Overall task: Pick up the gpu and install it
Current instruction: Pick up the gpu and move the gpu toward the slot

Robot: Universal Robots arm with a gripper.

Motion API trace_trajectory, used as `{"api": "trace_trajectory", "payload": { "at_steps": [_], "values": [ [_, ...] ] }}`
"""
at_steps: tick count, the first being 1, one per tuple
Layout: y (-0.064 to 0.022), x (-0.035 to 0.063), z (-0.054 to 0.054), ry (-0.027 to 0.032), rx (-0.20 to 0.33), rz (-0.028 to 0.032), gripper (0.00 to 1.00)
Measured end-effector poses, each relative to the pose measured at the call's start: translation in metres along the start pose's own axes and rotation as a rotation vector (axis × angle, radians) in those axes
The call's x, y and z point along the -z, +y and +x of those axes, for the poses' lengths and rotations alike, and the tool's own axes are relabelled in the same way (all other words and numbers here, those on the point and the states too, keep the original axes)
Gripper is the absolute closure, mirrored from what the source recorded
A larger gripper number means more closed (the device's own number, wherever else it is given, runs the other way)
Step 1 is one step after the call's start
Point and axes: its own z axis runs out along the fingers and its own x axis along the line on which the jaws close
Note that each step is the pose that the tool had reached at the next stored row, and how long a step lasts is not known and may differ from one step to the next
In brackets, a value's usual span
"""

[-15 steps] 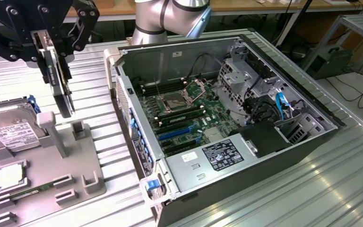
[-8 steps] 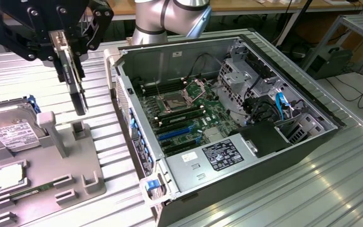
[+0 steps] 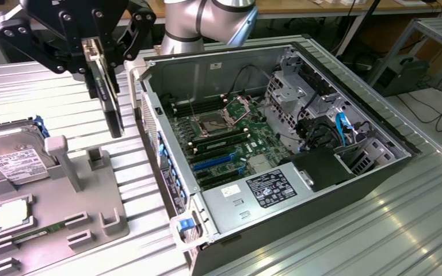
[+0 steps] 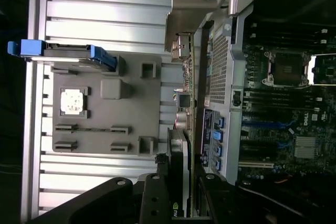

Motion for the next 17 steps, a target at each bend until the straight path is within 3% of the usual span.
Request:
{"api": "trace_trajectory", "payload": {
  "at_steps": [17],
  "values": [
    [-0.0023, -0.0044, -0.035, -0.02, 0.001, 0.0013, 0.72]
  ]
}}
